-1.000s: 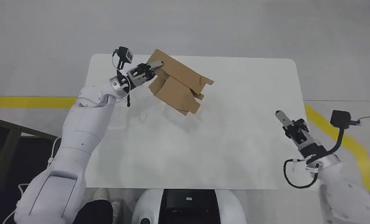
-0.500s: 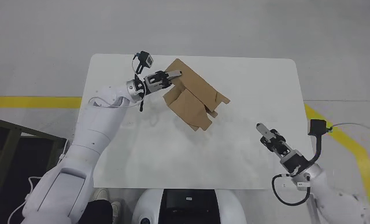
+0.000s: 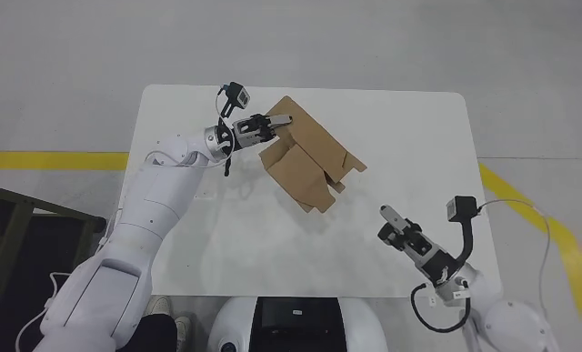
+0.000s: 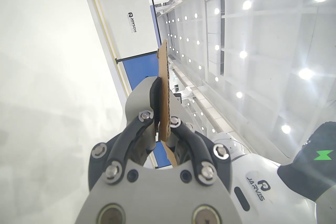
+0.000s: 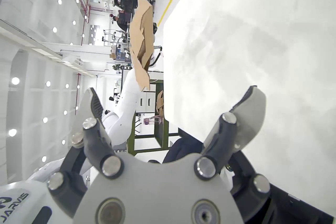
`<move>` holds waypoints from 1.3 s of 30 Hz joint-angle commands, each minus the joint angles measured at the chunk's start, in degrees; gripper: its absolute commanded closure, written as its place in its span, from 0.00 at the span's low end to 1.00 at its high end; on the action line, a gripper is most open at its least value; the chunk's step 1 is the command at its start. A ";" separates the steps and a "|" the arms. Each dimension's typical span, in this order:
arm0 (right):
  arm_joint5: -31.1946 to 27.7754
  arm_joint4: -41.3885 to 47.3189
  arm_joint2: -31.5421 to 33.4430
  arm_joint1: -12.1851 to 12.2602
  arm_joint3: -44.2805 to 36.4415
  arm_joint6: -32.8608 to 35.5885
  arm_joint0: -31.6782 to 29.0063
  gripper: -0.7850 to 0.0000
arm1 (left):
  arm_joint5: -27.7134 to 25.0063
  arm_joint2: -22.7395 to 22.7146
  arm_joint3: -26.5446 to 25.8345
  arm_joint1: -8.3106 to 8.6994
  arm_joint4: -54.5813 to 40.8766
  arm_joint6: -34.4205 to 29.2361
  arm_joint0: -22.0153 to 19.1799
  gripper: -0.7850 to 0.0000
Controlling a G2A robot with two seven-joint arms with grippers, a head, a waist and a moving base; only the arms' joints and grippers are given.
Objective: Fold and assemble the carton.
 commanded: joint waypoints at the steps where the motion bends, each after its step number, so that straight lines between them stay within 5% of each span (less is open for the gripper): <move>1: 0.26 -0.37 0.11 0.00 0.14 -0.15 0.04 0.00 | 0.00 0.00 0.00 0.00 0.00 0.00 0.00 1.00; 18: -0.01 -0.34 -0.57 0.04 1.07 0.45 0.52 0.00 | 1.91 0.50 -2.16 0.05 1.35 0.29 1.11 1.00; 30: -9.00 11.57 -5.05 0.35 20.09 12.31 16.65 0.00 | 4.44 2.13 -4.92 -0.11 2.49 -7.45 2.11 1.00; 39: -7.53 18.33 -7.23 0.96 29.48 25.41 26.79 0.00 | 4.91 3.96 -1.37 -1.19 1.25 -11.74 0.45 1.00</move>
